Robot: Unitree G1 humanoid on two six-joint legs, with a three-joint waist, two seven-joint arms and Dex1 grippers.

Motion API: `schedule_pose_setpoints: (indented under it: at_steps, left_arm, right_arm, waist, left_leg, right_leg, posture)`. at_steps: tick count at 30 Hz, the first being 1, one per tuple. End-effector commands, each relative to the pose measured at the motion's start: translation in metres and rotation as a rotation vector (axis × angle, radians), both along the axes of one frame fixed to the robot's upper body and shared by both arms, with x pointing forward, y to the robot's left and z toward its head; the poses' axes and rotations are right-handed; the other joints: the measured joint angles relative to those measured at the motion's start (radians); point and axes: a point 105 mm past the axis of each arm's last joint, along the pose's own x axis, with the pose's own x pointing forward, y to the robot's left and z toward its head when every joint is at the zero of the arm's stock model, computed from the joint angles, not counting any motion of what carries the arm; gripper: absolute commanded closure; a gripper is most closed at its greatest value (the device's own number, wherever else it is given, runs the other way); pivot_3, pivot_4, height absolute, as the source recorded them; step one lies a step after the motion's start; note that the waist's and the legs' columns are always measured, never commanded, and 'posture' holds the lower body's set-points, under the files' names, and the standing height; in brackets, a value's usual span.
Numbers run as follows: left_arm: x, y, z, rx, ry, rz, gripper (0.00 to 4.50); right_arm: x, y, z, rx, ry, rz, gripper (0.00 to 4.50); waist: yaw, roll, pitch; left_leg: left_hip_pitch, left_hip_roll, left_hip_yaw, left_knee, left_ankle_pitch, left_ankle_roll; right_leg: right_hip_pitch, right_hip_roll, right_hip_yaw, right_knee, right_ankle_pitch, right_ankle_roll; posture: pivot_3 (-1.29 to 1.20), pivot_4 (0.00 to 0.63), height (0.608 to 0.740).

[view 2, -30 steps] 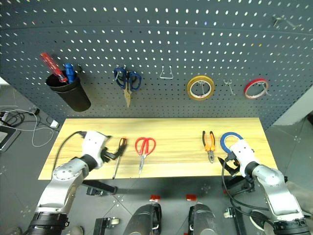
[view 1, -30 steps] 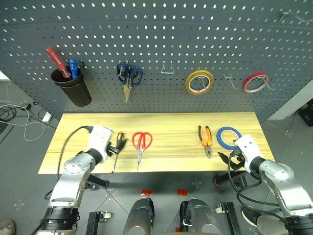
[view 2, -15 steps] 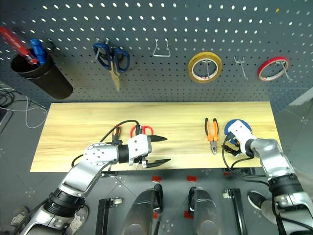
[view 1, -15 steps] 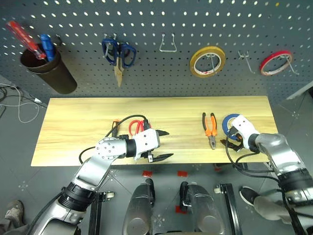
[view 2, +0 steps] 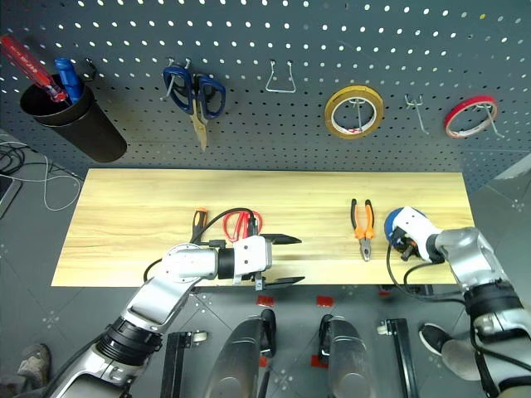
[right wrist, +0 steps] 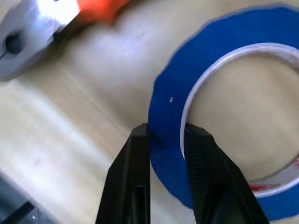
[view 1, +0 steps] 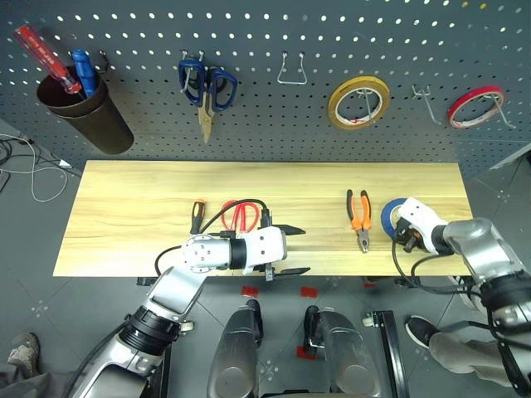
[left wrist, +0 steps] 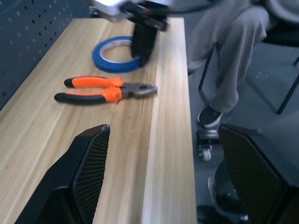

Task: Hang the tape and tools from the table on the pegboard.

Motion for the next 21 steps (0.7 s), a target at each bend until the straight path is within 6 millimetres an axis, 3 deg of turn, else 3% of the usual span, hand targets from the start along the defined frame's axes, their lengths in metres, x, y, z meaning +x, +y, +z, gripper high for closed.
schedule_pose_setpoints:
  at_steps: [1, 7, 12, 16, 21]
  left_arm:
    - [0.003, -0.003, 0.012, -0.086, -0.013, 0.047, 0.60]
    - [0.004, -0.005, 0.033, -0.205, 0.079, 0.092, 0.60]
    - [0.009, -0.004, 0.048, -0.232, 0.063, 0.101, 0.60]
    - [0.016, -0.008, 0.070, -0.278, 0.035, 0.099, 0.60]
    - [0.019, -0.011, 0.076, -0.279, 0.017, 0.093, 0.60]
  right_arm:
    - [-0.015, -0.004, 0.037, -0.058, -0.206, -0.017, 3.83]
    - [-0.063, 0.041, 0.084, -0.124, -0.576, 0.009, 3.83]
    - [-0.076, 0.075, 0.126, -0.220, -0.909, 0.094, 3.83]
    - [-0.061, 0.090, 0.161, -0.221, -1.118, 0.137, 3.83]
    - [-0.022, 0.079, 0.174, -0.184, -1.149, 0.117, 3.83]
  waist:
    - [-0.002, 0.002, 0.001]
    - [-0.013, 0.005, 0.003]
    - [-0.023, 0.005, 0.003]
    - [-0.032, 0.005, 0.003]
    - [-0.033, 0.005, 0.002]
  left_leg:
    - [0.000, 0.000, 0.000, 0.000, 0.000, 0.000]
    - [-0.002, 0.001, 0.000, 0.000, 0.000, 0.000]
    - [-0.001, 0.000, 0.000, 0.000, 0.000, -0.001]
    - [-0.002, 0.000, 0.000, 0.002, 0.000, -0.001]
    - [-0.002, 0.000, 0.000, 0.004, 0.000, -0.001]
  right_leg:
    - [0.000, 0.000, 0.000, 0.000, 0.000, 0.000]
    - [-0.002, 0.001, 0.000, 0.000, 0.000, 0.002]
    - [-0.002, 0.001, 0.002, 0.001, -0.003, 0.010]
    - [-0.003, 0.001, 0.003, 0.001, -0.002, 0.011]
    - [-0.002, 0.002, 0.002, 0.001, -0.002, 0.011]
  posture:
    - [-0.12, 0.428, 0.740]
    - [-0.15, 0.416, 0.740]
    - [-0.17, 0.407, 0.740]
    - [-0.16, 0.393, 0.740]
    - [-0.15, 0.386, 0.740]
